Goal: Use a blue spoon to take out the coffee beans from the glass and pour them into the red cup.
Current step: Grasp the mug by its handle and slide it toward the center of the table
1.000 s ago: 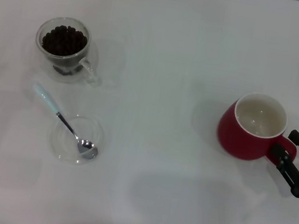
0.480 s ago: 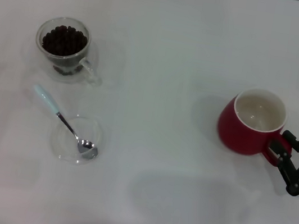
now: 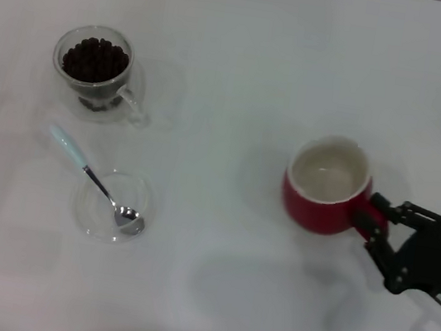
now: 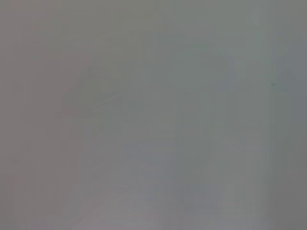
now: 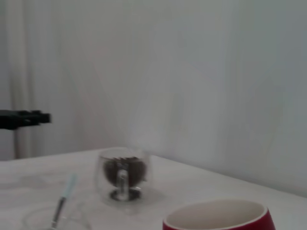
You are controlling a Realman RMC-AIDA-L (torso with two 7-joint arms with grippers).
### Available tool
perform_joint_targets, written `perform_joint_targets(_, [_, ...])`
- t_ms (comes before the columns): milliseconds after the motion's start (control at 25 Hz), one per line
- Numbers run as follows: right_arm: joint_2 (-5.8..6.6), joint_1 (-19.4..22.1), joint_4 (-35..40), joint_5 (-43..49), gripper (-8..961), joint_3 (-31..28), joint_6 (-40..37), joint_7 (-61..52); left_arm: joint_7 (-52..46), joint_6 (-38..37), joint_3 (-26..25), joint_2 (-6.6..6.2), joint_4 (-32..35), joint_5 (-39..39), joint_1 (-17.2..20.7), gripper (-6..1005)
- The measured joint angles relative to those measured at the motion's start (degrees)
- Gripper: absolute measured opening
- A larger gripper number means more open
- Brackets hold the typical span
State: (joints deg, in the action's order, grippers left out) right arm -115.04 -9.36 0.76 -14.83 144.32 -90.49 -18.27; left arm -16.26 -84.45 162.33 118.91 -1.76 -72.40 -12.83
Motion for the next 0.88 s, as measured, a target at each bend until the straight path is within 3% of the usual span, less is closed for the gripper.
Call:
perform_joint_targets(560, [-0.09,-1.53,4.61,5.11,234,-0.02,1.72,-1.08,0.0,0.09,0.05,-0.07,0.0,0.17,0.12,638])
perform_joint_targets(880, [-0.15,-1.58,6.57,5.34,233,0.52,6.57,-1.63,0.0,0.15,0.19,-0.09,-0.34,0.16,0.68,637])
